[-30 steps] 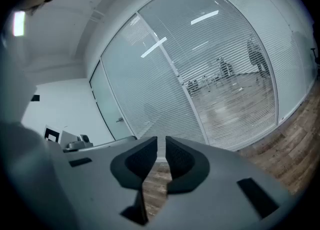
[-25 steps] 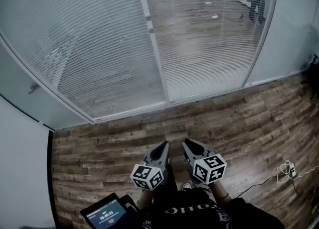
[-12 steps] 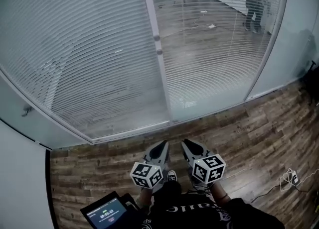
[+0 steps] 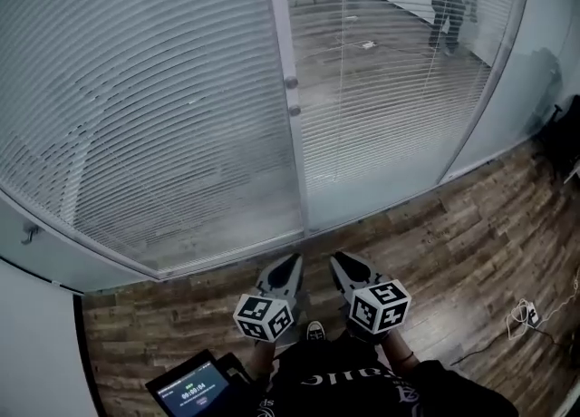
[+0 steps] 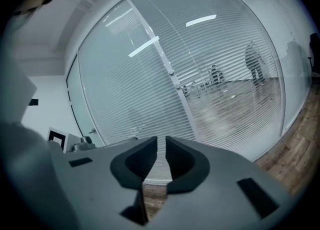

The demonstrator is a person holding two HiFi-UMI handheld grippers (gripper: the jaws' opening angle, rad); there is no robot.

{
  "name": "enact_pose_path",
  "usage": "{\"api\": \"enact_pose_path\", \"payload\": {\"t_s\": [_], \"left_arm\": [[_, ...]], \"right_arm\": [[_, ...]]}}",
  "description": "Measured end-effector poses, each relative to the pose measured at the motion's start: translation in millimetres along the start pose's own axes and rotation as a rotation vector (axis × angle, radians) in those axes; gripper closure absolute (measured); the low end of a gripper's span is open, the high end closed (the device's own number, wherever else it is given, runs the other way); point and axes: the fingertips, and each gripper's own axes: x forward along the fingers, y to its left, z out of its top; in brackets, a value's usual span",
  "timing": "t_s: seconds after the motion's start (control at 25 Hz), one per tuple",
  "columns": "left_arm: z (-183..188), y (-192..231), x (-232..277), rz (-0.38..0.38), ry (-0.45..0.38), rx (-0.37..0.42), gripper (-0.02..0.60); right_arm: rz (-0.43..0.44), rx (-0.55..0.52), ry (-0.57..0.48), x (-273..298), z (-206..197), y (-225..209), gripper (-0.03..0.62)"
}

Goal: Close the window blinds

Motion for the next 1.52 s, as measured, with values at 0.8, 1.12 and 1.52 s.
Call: {"api": "enact_pose_path", "payload": {"t_s": [0.8, 1.12, 1.52], "left_arm": [[87.2, 92.4, 160.9, 0.224, -0.105, 0.062, 0.575], [152.8, 115.8, 263.7, 0.289, -0.161, 0.169, 0.453], [191.4, 147.8, 320.9, 0.545, -0.058, 0.554, 0.422]], "right_arm": [[0.111, -0.036, 0.061, 125.1, 98.1, -121.9, 0.528], [0.177, -0.049, 0.088, 158.1, 134.7, -184.2, 0.528], [0.227, -0.052, 0.121, 185.0, 151.7, -216.1, 0.528]]}}
